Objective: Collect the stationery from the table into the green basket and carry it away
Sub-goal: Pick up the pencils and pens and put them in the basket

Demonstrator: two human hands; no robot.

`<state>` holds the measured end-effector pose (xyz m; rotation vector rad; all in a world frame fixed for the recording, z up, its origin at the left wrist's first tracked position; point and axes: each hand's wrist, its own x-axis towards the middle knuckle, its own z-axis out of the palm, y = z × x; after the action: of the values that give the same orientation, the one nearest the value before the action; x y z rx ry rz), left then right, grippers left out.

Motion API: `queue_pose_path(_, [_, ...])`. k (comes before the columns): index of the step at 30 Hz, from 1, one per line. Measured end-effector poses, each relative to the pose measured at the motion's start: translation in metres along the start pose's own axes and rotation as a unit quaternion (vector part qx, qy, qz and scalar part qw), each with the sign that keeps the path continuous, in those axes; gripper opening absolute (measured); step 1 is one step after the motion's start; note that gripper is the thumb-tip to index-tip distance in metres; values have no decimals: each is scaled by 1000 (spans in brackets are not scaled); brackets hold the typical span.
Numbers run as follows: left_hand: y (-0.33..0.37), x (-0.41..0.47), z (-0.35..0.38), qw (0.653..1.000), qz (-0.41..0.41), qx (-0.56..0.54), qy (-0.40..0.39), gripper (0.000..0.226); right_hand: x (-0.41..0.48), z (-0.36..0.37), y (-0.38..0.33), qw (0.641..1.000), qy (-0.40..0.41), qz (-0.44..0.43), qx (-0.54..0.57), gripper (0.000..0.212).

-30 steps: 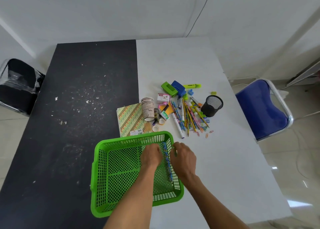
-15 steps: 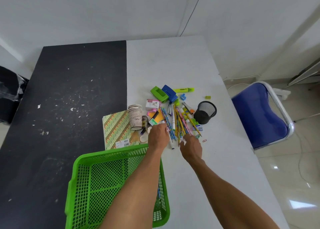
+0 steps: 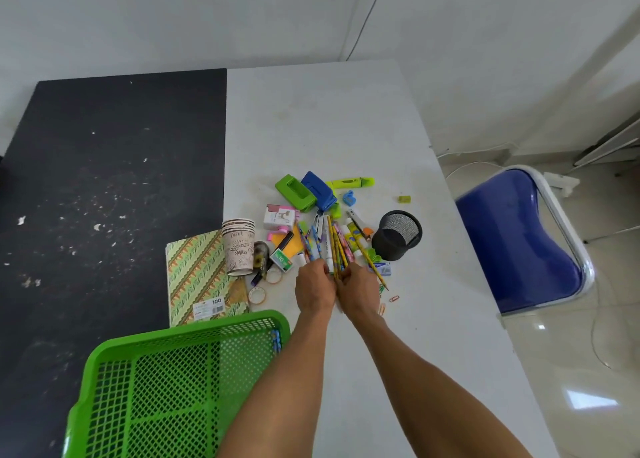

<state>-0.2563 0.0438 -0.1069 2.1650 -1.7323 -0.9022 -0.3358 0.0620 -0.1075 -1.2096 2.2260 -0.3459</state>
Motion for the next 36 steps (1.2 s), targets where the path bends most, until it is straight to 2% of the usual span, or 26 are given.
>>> queue_pose_path(7, [1, 1, 0, 1000, 8, 1, 1, 9, 1, -1, -3, 1000, -9, 8, -18, 16])
queue_pose_path(14, [-5, -3, -22, 996, 41, -83, 1, 10, -17, -10, -24, 1000, 19, -1, 17, 15])
queue_pose_path(19, [-13, -12, -73, 984, 51, -169, 5, 9, -46, -22, -63, 996, 26, -67, 51, 22])
queue_pose_path(27, [-59, -60, -169, 984, 26, -173, 46, 10, -135, -16, -126, 988, 19, -145, 47, 22])
queue_pose_path(31, [-108, -101, -182, 984, -18, -179, 5, 6, -193, 6, -123, 989, -32, -143, 9, 21])
queue_pose_path(33, [-134, -122, -173, 976, -55, -207, -45, 11, -220, 19, -109, 989, -61, -136, -21, 18])
queue_pose_path(36, [-163, -145, -148, 967, -111, -192, -121, 14, -248, 37, -86, 986, -99, -110, -71, 17])
